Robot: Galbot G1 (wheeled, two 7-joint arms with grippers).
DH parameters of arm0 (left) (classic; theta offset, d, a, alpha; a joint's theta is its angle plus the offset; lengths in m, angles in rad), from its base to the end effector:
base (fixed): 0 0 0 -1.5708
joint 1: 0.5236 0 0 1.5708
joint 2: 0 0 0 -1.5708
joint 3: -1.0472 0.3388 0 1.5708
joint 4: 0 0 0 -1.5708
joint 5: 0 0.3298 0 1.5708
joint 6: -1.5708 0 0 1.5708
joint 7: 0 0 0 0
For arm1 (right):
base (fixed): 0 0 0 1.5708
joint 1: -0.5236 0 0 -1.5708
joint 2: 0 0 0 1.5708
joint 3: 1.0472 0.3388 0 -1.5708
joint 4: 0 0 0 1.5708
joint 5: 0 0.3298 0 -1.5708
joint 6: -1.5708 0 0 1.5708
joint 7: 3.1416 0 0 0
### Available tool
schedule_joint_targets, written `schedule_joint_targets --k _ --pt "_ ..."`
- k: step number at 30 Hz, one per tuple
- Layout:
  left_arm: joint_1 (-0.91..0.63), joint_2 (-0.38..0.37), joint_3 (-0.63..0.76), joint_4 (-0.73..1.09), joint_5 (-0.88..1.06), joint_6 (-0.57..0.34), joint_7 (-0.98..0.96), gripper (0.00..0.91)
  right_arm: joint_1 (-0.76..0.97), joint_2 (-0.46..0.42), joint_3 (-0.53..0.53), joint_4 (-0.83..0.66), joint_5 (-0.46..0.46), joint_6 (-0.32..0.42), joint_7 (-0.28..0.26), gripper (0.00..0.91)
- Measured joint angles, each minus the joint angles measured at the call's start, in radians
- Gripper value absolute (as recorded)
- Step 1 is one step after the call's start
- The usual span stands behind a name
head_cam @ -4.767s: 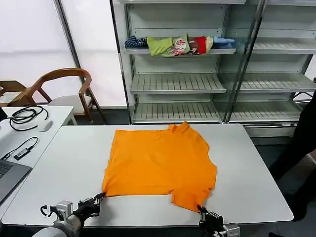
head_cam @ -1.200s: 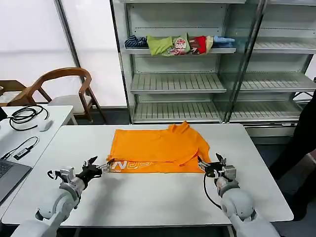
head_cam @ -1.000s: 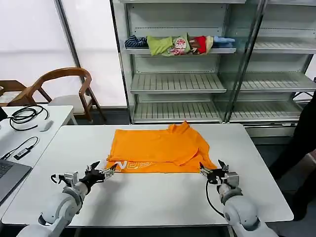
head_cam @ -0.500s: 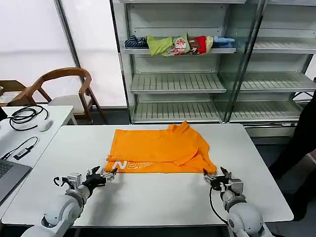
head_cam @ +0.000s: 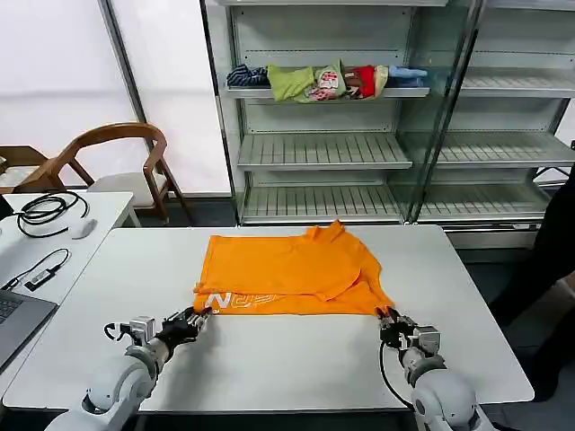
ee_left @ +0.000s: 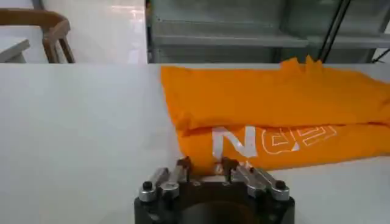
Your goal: Fold and organize the clothes.
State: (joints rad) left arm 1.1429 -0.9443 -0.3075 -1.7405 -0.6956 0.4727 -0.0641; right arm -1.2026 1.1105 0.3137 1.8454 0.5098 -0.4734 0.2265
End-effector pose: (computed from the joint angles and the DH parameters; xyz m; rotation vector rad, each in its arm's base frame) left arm 0.2902 0.1095 -0.2993 -0.3000 -2.5619 0.0218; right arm 0.2676 -0.0515 -0.2978 0.1374 -2.6614 0.0359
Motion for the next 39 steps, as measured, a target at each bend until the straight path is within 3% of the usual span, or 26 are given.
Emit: schedule_joint_targets --k 17,39 --pt "0.042 0.02 -0.022 -0.044 0.008 -0.001 0.022 0.01 -0.062 -0.027 0.023 0.083 -0.001 -0.004 -0.005 0.0" --pt "0.375 0.049 -0.211 -0.252 0.023 -0.044 0.064 0.02 -0.402 -0.052 0.106 0.305 -0.112 0.069 -0.037 0.0"
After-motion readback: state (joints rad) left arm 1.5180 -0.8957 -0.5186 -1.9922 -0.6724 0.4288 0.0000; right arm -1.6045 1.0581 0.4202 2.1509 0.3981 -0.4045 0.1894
